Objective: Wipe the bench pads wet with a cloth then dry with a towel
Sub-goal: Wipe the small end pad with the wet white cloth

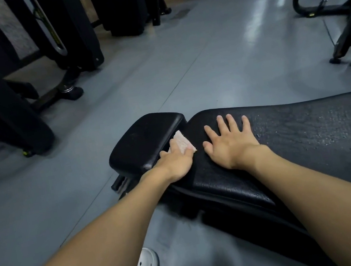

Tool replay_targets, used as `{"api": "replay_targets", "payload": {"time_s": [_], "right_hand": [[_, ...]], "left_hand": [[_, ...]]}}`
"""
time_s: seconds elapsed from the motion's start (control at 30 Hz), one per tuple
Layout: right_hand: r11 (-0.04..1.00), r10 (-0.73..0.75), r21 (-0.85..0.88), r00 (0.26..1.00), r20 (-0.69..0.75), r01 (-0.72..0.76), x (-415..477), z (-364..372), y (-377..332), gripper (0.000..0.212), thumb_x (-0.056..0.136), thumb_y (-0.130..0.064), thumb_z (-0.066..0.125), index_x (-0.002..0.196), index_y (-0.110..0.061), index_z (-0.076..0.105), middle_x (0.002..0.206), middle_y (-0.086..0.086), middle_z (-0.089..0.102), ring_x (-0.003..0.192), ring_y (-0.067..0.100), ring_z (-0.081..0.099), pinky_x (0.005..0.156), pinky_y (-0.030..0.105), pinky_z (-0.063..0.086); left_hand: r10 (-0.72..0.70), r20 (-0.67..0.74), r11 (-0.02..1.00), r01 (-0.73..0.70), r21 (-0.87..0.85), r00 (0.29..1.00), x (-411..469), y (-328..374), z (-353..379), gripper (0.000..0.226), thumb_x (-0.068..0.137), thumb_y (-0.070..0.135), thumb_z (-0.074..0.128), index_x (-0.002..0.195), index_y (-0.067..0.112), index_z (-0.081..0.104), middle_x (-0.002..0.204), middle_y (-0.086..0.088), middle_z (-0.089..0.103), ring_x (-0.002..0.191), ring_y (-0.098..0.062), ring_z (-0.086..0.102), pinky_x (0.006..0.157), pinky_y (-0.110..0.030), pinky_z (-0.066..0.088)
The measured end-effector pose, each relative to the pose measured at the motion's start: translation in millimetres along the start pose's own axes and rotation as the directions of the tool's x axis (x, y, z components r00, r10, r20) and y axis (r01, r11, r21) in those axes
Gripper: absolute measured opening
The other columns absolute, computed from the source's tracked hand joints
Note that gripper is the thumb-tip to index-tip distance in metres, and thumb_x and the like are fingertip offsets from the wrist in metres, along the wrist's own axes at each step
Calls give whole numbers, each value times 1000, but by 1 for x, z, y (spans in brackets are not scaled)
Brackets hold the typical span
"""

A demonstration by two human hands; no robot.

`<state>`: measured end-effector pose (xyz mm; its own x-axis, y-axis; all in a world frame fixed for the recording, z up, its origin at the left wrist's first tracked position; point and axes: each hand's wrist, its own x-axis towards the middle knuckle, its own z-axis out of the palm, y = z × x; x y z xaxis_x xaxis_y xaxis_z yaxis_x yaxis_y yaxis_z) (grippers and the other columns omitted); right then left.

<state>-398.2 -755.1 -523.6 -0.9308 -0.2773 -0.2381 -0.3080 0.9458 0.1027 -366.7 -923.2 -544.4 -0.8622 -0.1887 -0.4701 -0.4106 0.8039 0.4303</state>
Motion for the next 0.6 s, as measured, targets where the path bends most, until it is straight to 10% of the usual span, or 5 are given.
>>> {"api": "replay_targets", "payload": {"time_s": [0.17, 0.23, 0.6], "right_hand": [[999, -24, 22, 1000, -12, 24, -5, -1, 3, 64, 101, -53, 6, 160, -28, 2, 167, 13, -8, 152, 36, -13, 117, 64, -10], [999, -42, 32, 999, -4, 43, -8, -3, 6, 64, 101, -54, 6, 160, -30, 2, 167, 12, -8, 152, 36, -13, 117, 63, -9], [998, -39, 54, 999, 0, 39, -9, -2, 4, 63, 100, -55, 6, 160, -33, 2, 167, 9, -9, 153, 32, -14, 117, 62, -11]], "left_hand": [[-18, -59, 999, 16, -30, 998, -35, -17, 6, 57, 99, 50, 23, 151, 24, 21, 144, -19, 40, 113, -41, 56, 95, -48, 48], [89, -132, 995, -81, 62, 987, -49, -21, -7, 28, 103, 28, 26, 114, 15, 49, 109, -13, 63, 96, -36, 63, 85, -43, 52], [356, -429, 934, -318, 160, 830, -22, -24, -81, 28, 106, 35, 26, 88, 25, 45, 97, -10, 61, 93, -32, 56, 80, -37, 39]]}}
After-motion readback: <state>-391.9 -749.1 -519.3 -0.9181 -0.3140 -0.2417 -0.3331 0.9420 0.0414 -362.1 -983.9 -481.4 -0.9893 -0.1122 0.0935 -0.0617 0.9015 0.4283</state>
